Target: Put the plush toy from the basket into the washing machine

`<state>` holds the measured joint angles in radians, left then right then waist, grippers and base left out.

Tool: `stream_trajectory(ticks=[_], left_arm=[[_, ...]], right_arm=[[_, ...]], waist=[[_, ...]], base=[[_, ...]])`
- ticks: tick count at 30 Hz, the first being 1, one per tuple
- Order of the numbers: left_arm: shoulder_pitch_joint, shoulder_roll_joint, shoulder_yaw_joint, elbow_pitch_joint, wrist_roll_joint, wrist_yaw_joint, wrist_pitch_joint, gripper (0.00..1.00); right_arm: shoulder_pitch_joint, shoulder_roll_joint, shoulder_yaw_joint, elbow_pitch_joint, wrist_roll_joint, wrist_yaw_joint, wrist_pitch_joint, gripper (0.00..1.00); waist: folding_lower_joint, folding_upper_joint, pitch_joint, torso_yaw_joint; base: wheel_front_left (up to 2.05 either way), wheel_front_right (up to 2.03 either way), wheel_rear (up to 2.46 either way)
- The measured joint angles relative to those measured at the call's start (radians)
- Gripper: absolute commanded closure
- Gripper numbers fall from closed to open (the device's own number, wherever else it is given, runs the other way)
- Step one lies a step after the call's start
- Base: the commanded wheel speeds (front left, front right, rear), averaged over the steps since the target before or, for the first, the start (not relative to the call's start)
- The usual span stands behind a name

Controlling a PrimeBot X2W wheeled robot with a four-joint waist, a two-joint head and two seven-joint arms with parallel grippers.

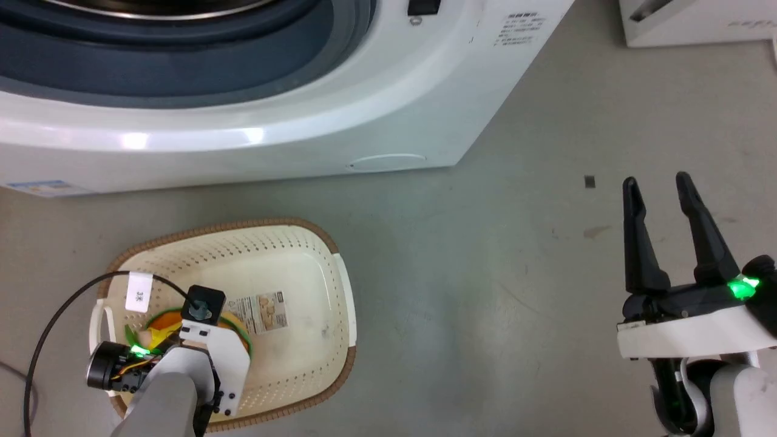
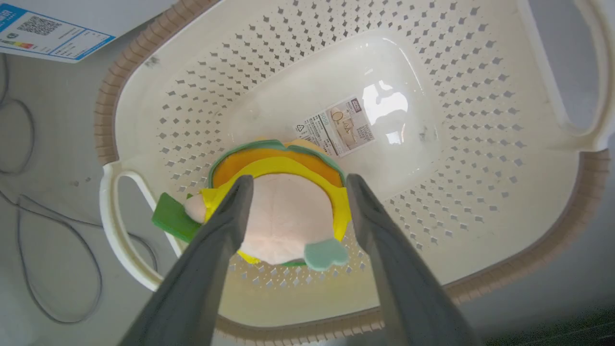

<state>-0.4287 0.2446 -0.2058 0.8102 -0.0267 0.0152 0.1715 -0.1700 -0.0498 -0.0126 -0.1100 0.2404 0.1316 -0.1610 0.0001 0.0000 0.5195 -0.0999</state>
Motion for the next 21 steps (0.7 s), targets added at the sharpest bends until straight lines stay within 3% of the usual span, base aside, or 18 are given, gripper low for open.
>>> stream_trajectory(ticks=[21], left_arm=[[-0.161, 0.032, -0.081, 0.210, -0.013, 0.009, 0.041, 0.00]], right_arm=[[-0.075, 0.000, -0.006, -0.038, 0.043, 0.000, -0.040, 0.00]], waist=[[0.0000, 0.0000, 0.198, -0.010]], base=[[0.00, 0.00, 0.00]])
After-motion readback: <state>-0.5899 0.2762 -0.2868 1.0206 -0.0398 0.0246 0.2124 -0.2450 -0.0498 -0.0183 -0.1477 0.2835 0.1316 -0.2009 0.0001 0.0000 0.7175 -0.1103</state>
